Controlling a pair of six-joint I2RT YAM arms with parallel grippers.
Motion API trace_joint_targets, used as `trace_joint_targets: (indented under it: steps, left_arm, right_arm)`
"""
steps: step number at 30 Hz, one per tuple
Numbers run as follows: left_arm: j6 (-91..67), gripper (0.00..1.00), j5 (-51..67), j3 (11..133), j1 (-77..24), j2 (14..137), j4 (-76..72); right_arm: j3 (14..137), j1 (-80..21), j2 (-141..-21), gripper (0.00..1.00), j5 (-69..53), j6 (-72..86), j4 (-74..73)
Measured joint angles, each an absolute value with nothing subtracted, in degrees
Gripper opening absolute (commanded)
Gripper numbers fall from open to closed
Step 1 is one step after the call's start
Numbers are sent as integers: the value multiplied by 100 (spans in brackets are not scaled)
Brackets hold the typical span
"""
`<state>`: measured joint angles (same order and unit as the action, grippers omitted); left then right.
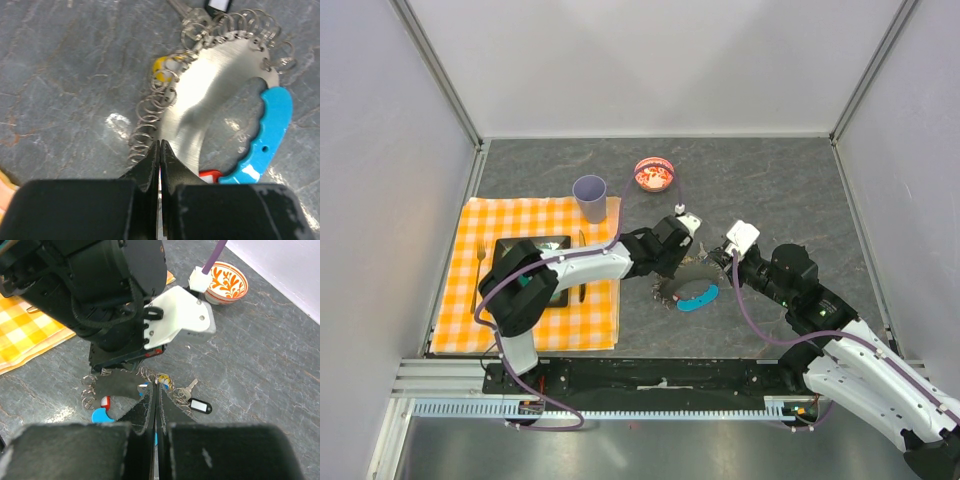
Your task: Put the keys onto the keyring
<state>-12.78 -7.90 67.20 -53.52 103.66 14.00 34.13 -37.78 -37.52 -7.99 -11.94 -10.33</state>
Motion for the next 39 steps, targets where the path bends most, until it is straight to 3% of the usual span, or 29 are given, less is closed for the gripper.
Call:
trace_joint_targets:
  steps: [2, 6, 9, 19, 28, 39]
  left_arm:
    - [-1280, 8, -757, 6709, -5446, 10366, 1385]
    - [-1297, 35, -692, 6359, -5544, 10283, 1190]
    - [-1326, 45, -602, 5800, -5481, 9942, 1133]
    - [-1352, 48, 869, 4259, -4224, 8818, -290]
    - [-1085, 43, 2292, 3850, -3636, 9231, -1632]
    - [-867, 37, 2939, 3981, -3597, 9830, -1940]
  right_arm:
    - [3413, -3778, -3743, 0, -777, -1194, -1033]
    - [3413, -3778, -3717, 0, -764, -1194, -1031]
    - [3413, -3778, -3717, 0, -764, -1194, -1033]
    - [3413, -3778, -3717, 0, -766, -1175, -1031]
    - [3413, -3778, -3721, 0, -786, -1175, -1031]
    - [3413, -3778, -3723, 0, -810, -1175, -1026]
